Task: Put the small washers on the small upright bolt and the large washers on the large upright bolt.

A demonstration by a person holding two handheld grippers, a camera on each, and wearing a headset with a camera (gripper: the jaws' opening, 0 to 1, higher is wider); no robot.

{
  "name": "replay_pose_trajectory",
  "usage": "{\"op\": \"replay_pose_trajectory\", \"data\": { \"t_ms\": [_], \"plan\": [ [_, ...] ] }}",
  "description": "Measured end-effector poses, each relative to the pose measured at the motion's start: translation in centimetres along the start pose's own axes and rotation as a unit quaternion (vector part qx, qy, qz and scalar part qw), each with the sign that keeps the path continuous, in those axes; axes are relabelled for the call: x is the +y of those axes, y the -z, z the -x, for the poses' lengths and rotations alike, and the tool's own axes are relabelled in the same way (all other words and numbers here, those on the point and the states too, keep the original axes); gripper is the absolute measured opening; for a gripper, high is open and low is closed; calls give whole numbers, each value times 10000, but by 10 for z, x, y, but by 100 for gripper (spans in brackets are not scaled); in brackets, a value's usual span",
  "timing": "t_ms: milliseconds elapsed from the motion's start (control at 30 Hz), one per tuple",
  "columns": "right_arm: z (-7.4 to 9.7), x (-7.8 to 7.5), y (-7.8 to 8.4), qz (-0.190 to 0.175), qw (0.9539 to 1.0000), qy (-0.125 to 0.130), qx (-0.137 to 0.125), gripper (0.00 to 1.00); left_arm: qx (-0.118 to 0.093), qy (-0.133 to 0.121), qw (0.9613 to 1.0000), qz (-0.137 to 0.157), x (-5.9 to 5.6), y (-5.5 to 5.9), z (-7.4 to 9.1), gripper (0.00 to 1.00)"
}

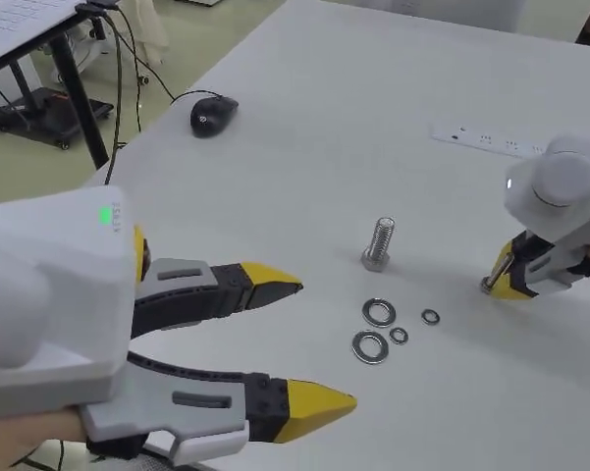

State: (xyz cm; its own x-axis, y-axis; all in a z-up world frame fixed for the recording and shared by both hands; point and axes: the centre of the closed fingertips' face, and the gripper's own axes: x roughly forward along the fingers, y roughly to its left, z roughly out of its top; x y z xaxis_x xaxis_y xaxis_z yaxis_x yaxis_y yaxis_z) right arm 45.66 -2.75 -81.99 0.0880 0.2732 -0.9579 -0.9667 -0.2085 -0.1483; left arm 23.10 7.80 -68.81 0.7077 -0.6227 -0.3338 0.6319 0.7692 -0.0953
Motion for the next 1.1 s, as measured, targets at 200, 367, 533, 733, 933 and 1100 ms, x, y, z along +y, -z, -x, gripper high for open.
{"op": "replay_pose_trajectory", "data": {
  "t_ms": [200, 367, 533, 733, 933, 1100],
  "plan": [
    [13, 2, 7, -179, 9998, 82, -72, 18, -19, -35, 10000, -29, 2, -2, 1, 54],
    [22, 16, 13, -255, 9996, 70, -88, 17, -36, -12, 10000, -70, -2, -4, 1, 54],
    [29, 35, 5, -171, 9997, 29, -190, 17, -96, -25, 9998, -156, -7, -9, 3, 54],
    [35, 55, -19, 74, 9992, -68, -388, 16, -185, -66, 9995, -235, -7, -16, 6, 54],
    [25, 70, -40, 320, 9983, -280, -410, 15, -295, -87, 9992, -264, -10, -21, 10, 54],
    [15, 69, -51, 527, 9974, -332, -371, 15, -289, -159, 9991, -257, -7, -19, 13, 54]
  ]
}}
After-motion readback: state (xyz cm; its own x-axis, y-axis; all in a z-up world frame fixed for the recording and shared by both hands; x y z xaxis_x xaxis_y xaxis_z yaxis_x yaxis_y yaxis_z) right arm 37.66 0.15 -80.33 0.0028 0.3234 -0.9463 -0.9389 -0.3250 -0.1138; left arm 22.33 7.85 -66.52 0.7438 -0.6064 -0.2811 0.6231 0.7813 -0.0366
